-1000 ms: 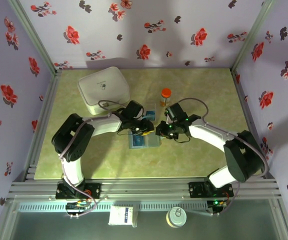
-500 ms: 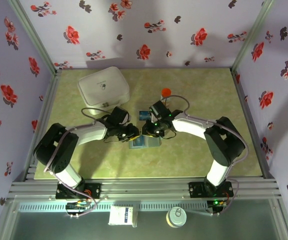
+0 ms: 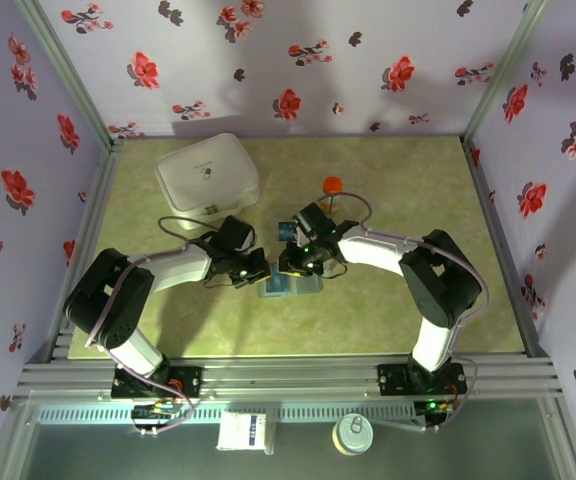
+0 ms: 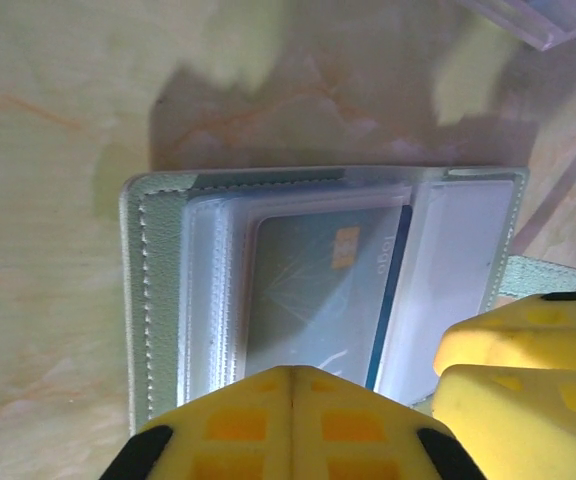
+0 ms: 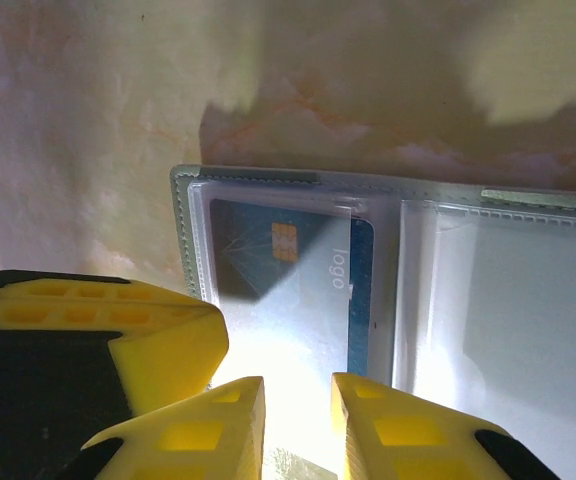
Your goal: Take the credit cards out of the card holder
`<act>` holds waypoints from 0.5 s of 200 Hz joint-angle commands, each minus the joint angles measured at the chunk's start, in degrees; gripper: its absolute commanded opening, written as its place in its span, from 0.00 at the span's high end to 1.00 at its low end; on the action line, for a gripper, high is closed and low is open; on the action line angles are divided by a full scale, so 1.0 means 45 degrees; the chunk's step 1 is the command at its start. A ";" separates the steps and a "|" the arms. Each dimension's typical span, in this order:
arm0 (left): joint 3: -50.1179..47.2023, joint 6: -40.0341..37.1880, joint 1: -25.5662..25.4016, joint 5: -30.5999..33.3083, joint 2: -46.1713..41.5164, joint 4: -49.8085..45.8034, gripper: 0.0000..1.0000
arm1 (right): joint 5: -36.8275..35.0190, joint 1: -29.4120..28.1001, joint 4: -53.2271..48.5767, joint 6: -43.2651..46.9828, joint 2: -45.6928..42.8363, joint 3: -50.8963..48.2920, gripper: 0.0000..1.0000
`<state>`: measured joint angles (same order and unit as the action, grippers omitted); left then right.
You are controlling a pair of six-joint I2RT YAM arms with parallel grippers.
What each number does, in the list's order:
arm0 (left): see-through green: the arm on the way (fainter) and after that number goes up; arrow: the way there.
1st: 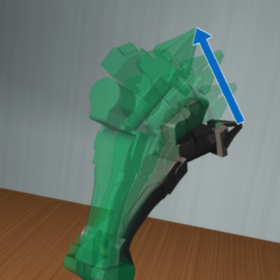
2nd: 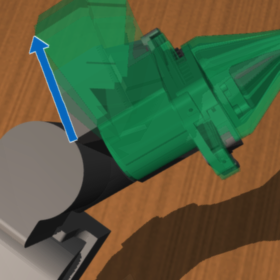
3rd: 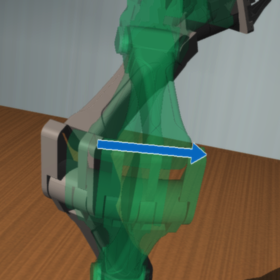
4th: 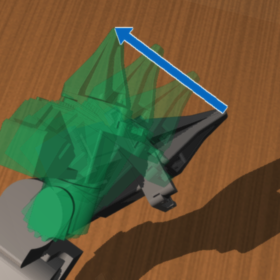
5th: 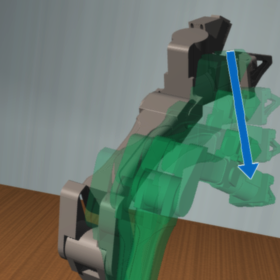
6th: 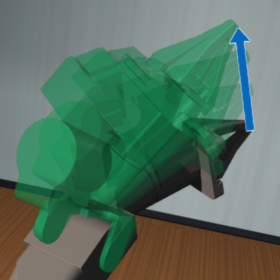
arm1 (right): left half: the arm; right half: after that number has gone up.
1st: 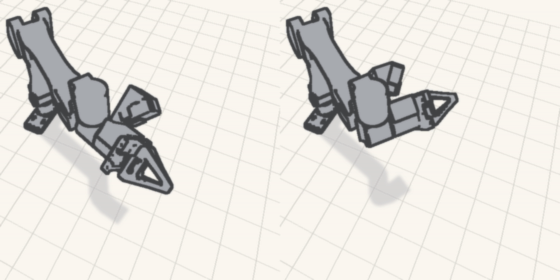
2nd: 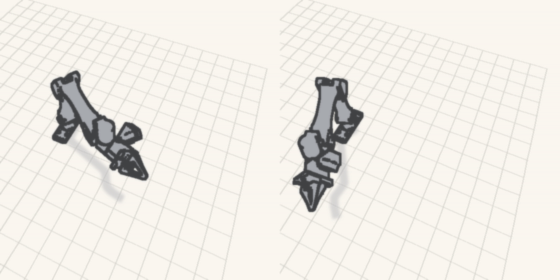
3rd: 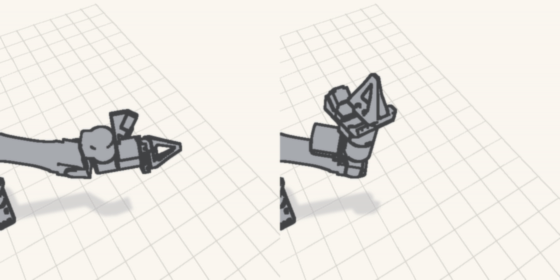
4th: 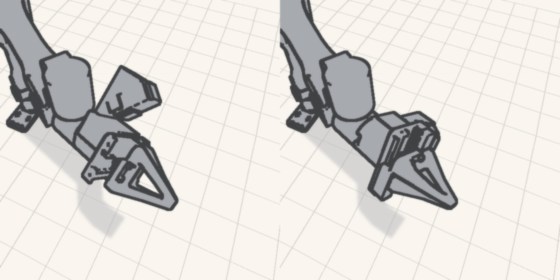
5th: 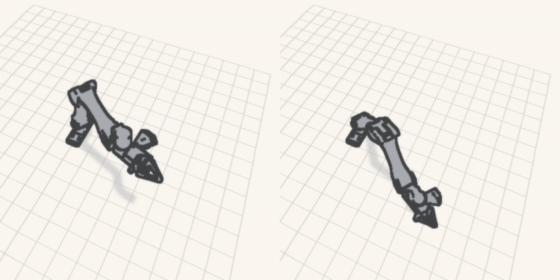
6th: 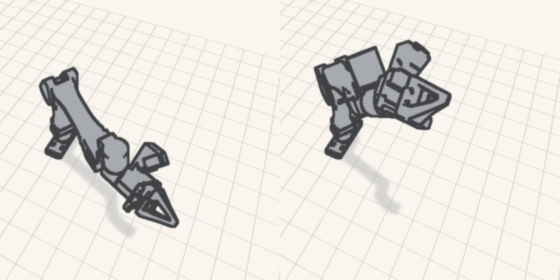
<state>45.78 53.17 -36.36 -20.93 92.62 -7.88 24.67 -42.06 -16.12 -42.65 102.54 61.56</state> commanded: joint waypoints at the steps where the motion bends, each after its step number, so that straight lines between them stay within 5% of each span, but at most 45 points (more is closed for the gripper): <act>1: -0.0249 -0.0456 0.0109 0.0366 -0.0026 -0.0500 0.98 | 0.0260 -0.0125 0.0228 -0.0180 0.0401 0.0334 0.75; 100: -0.0486 -0.0545 0.0169 0.0483 0.0327 -0.0437 1.00 | 0.0485 -0.0162 0.0478 -0.0131 0.1064 0.0285 0.75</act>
<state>44.91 52.10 -36.10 -20.12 92.73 -8.19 25.78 -42.19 -14.61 -42.65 106.02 61.84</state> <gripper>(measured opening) 0.051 0.247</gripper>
